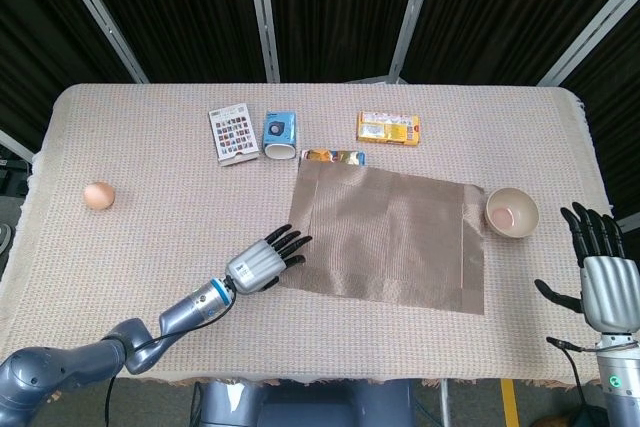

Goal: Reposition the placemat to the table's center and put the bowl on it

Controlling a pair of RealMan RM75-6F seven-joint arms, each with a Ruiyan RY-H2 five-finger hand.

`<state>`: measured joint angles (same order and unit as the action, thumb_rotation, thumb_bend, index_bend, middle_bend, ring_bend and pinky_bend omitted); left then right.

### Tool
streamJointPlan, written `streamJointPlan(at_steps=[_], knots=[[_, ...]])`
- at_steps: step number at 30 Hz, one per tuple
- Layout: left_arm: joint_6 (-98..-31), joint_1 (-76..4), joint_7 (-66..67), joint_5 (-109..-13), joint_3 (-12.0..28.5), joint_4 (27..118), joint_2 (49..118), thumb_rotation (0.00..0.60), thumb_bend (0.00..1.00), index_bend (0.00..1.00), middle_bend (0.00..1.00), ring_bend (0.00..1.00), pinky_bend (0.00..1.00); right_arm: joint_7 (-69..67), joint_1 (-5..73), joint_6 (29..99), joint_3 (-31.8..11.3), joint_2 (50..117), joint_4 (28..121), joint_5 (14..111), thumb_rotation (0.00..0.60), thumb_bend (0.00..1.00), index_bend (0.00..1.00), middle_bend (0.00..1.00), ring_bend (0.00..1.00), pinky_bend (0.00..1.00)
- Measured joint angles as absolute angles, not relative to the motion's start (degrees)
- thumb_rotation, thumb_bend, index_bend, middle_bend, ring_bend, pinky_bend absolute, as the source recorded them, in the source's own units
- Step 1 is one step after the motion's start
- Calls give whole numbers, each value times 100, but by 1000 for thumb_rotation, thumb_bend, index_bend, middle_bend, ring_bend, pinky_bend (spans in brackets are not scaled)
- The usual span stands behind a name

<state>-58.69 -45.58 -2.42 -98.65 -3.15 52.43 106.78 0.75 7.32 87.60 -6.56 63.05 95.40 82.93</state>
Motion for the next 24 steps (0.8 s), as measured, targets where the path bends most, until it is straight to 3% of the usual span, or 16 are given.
streamJointPlan(at_steps=[20, 24], knots=[[-5812, -4634, -339, -9732, -277, 5218, 10821, 600, 529, 376, 0, 0, 0, -16, 686, 8823, -711, 6252, 9577, 8394, 600, 0, 0, 0, 0, 0], [-5798, -4656, -351, -9707, -263, 5223, 10844, 600, 533, 458, 0, 0, 0, -18, 683, 8825, -723, 6252, 9565, 8401, 600, 0, 0, 0, 0, 0]])
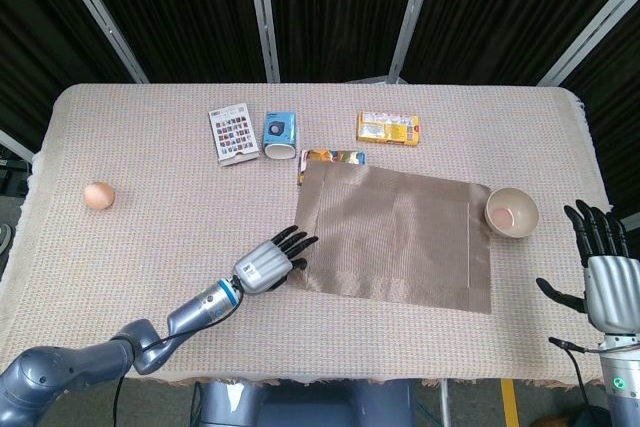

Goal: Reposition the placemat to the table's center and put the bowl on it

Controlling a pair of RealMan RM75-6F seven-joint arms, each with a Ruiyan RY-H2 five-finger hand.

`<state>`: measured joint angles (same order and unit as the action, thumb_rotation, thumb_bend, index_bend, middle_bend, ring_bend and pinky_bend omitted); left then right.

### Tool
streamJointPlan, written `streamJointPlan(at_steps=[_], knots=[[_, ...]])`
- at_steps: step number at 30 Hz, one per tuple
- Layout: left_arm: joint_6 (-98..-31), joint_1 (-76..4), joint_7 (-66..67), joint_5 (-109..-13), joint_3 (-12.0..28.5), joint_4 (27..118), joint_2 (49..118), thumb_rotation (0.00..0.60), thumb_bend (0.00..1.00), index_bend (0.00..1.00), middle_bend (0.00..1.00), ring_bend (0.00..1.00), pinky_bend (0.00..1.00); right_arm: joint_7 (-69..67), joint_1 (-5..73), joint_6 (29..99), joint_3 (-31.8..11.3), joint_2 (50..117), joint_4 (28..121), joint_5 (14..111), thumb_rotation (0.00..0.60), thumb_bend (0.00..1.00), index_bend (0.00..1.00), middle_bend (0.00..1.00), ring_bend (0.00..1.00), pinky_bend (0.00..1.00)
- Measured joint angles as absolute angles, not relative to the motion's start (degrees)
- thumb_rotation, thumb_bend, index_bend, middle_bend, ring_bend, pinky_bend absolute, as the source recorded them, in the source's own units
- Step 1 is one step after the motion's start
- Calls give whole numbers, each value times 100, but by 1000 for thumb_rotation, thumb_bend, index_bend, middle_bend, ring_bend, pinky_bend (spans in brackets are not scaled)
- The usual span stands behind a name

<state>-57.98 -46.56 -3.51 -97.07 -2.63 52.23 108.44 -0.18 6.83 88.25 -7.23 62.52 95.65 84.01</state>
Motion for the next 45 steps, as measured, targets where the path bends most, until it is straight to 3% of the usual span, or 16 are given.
streamJointPlan(at_steps=[10, 24, 34, 45], knots=[[-5742, -4676, -392, -9617, -235, 5223, 10914, 600, 552, 637, 0, 0, 0, -67, 665, 8876, -753, 6248, 9570, 8450, 600, 0, 0, 0, 0, 0], [-5918, -4652, -398, -9684, -285, 5612, 10758, 600, 555, 676, 0, 0, 0, -120, 647, 8907, -757, 6249, 9578, 8517, 600, 0, 0, 0, 0, 0], [-5926, -4483, 158, -9560, -396, 7037, 10084, 600, 554, 694, 0, 0, 0, -131, 599, 9020, -737, 6199, 9692, 8656, 600, 0, 0, 0, 0, 0], [-5744, -3931, 2128, -8712, -624, 9042, 9146, 600, 555, 695, 0, 0, 0, -267, 527, 9170, -724, 6077, 9835, 8825, 600, 0, 0, 0, 0, 0]])
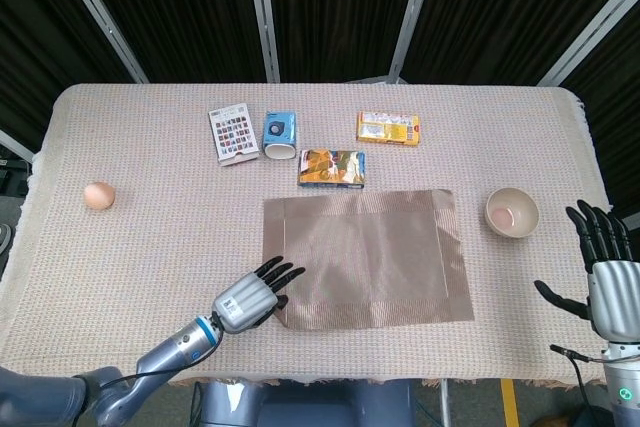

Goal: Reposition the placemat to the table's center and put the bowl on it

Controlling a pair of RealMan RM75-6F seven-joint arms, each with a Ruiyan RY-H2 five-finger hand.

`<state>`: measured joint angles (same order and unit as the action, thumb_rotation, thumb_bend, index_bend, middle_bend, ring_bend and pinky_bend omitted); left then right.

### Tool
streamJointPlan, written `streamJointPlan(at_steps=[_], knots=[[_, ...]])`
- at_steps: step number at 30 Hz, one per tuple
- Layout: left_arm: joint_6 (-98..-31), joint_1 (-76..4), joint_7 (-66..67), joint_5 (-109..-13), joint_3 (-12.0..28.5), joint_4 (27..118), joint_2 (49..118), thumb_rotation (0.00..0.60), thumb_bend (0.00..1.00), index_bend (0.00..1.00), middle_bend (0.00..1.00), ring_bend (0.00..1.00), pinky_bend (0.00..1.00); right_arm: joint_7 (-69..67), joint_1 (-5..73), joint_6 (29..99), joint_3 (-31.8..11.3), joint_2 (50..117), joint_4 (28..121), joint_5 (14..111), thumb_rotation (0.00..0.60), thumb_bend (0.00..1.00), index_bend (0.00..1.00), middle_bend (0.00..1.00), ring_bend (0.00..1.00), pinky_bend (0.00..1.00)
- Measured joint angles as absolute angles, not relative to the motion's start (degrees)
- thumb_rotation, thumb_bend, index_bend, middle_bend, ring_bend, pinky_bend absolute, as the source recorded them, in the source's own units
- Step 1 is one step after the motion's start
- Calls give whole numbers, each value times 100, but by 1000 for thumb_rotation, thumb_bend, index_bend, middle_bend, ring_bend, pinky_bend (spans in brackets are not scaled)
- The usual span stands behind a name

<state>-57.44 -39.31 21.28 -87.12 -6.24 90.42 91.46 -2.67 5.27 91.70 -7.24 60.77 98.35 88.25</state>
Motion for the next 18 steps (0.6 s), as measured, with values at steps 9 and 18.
streamJointPlan(at_steps=[9, 18], knots=[[-5841, -3498, 2746, -8393, -976, 9728, 8608, 600, 555, 695, 0, 0, 0, -272, 486, 9257, -704, 6028, 9927, 8947, 600, 0, 0, 0, 0, 0], [-5980, -3257, 2721, -8411, -1162, 9779, 8371, 600, 557, 694, 0, 0, 0, -291, 450, 9323, -701, 5992, 9984, 9006, 600, 0, 0, 0, 0, 0]])
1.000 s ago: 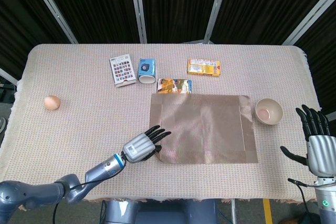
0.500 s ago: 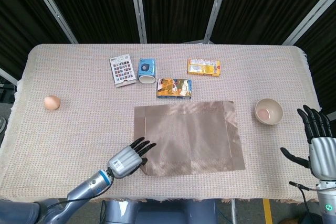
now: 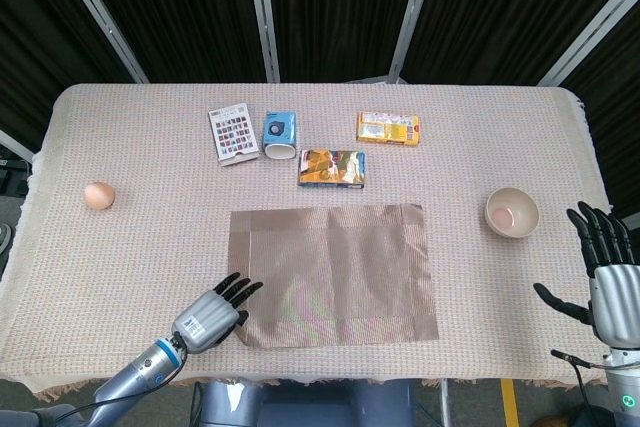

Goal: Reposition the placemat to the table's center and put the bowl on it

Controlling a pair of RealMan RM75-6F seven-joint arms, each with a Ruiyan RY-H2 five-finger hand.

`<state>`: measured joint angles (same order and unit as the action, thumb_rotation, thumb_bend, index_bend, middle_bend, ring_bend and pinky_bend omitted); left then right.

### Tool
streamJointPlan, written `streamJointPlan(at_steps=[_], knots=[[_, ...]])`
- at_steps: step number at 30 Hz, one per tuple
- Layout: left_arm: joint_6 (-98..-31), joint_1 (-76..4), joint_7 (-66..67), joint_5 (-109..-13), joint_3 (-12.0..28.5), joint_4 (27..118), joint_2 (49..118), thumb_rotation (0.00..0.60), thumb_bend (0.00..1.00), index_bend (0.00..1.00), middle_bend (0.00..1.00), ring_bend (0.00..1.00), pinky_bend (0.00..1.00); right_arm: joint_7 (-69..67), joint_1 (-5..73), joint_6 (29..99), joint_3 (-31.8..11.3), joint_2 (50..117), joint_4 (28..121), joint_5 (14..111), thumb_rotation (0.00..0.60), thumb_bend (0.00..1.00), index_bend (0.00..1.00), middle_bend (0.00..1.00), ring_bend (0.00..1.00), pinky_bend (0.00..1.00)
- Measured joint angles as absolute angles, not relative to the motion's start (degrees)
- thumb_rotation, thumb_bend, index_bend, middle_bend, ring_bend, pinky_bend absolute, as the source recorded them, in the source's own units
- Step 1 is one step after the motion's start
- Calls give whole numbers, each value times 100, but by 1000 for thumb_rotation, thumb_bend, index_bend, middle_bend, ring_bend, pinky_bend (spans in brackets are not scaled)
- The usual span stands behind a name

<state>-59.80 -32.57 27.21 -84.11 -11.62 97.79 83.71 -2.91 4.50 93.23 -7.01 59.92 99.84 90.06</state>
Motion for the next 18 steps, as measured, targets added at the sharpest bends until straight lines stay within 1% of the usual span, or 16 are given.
streamJointPlan(at_steps=[2, 3, 4, 5, 7, 8, 9, 13, 18], knots=[[-6044, -3203, 2748, -8431, -1165, 9791, 8317, 600, 551, 680, 0, 0, 0, -301, 443, 9330, -699, 5983, 9995, 9014, 600, 0, 0, 0, 0, 0], [-6071, -3183, 2763, -8439, -1164, 9796, 8295, 600, 537, 651, 0, 0, 0, -306, 440, 9334, -699, 5978, 10002, 9019, 600, 0, 0, 0, 0, 0], [-6097, -3163, 2777, -8446, -1161, 9801, 8272, 600, 467, 553, 0, 0, 0, -309, 437, 9338, -700, 5973, 10007, 9023, 600, 0, 0, 0, 0, 0], [-6125, -3135, 2786, -8456, -1158, 9812, 8244, 600, 374, 442, 0, 0, 0, -312, 435, 9344, -701, 5968, 10012, 9027, 600, 0, 0, 0, 0, 0], [-6138, -3109, 2777, -8469, -1161, 9831, 8202, 600, 93, 110, 0, 0, 0, -315, 427, 9359, -703, 5960, 10023, 9037, 600, 0, 0, 0, 0, 0], [-6134, -3101, 2763, -8474, -1171, 9842, 8176, 600, 28, 37, 0, 0, 0, -317, 425, 9363, -703, 5957, 10027, 9041, 600, 0, 0, 0, 0, 0], [-6123, -3096, 2743, -8474, -1182, 9856, 8150, 600, 0, 1, 0, 0, 0, -320, 423, 9366, -703, 5955, 10032, 9046, 600, 0, 0, 0, 0, 0], [-6135, -3059, 2555, -8484, -1216, 9994, 7994, 600, 0, 0, 0, 0, 0, -318, 426, 9350, -689, 5954, 10038, 9070, 600, 0, 0, 0, 0, 0], [-6556, -2916, 2083, -8772, -1259, 10204, 7678, 600, 0, 0, 0, 0, 0, -279, 435, 9306, -681, 5966, 9990, 9052, 600, 0, 0, 0, 0, 0]])
